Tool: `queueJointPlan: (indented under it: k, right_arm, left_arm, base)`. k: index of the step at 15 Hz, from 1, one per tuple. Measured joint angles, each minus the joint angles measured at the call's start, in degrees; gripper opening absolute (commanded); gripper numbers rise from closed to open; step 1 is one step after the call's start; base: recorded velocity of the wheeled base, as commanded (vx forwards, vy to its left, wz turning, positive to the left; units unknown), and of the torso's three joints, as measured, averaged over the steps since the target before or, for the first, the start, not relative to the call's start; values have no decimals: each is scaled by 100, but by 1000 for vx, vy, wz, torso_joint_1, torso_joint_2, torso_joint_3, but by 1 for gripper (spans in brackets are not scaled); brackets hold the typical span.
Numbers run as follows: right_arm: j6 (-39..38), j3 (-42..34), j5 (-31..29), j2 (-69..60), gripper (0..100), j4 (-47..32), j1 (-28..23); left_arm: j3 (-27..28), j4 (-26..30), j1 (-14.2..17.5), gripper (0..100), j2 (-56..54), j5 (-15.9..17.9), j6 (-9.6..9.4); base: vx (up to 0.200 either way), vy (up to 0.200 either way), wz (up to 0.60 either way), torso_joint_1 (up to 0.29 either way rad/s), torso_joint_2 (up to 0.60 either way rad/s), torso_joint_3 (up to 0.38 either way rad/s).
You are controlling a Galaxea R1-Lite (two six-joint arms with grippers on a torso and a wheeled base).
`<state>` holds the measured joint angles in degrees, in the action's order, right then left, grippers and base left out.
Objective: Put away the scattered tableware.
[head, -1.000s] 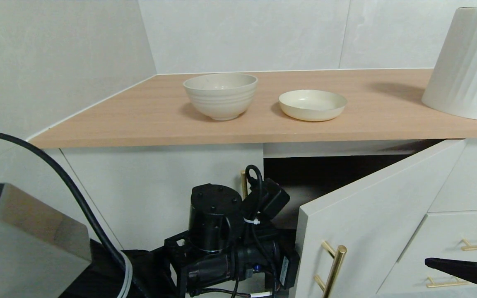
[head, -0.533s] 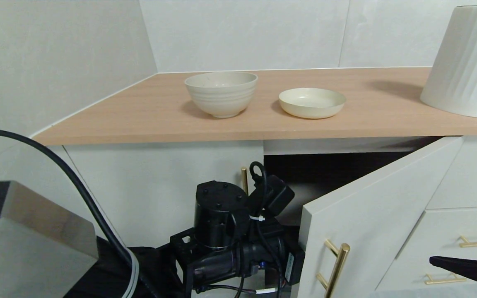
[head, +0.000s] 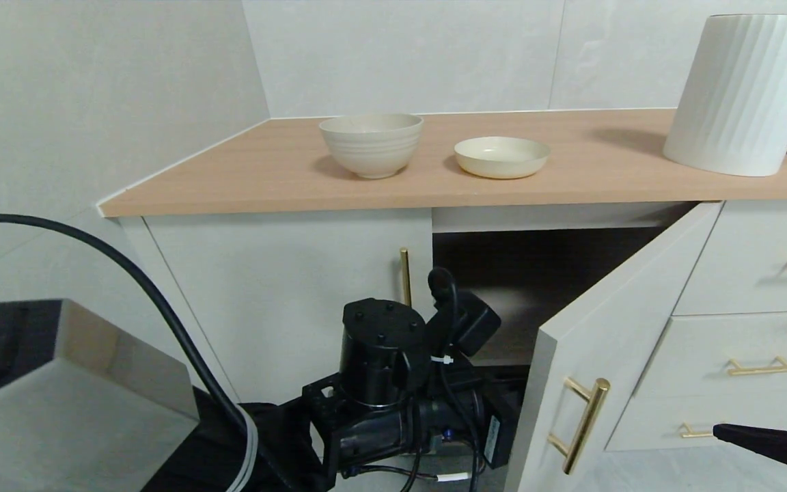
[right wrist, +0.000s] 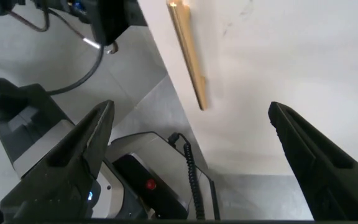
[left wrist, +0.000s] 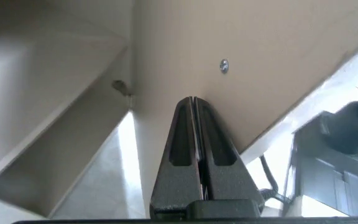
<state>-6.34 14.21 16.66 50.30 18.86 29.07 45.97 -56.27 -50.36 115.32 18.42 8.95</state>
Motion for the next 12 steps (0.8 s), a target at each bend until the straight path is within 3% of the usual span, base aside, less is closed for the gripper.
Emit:
queueJointPlan:
  k: [3,6,12]
  right_arm:
    - [0,0,0,-11,100,0,0]
    - [0,-7,0,-11,100,5,0]
    - [0,-18,2,-24,100,-1,0]
  left_arm:
    - [59,27,-18,0,59,0,0]
    - [384,252,12,0,193,-44,0]
    - [1062,575,44,0,469,-244,9]
  base:
    - [0,0,0,0,0,0]
    - [-200,0,0,7,4,1]
    - [0,0,0,0,0,0]
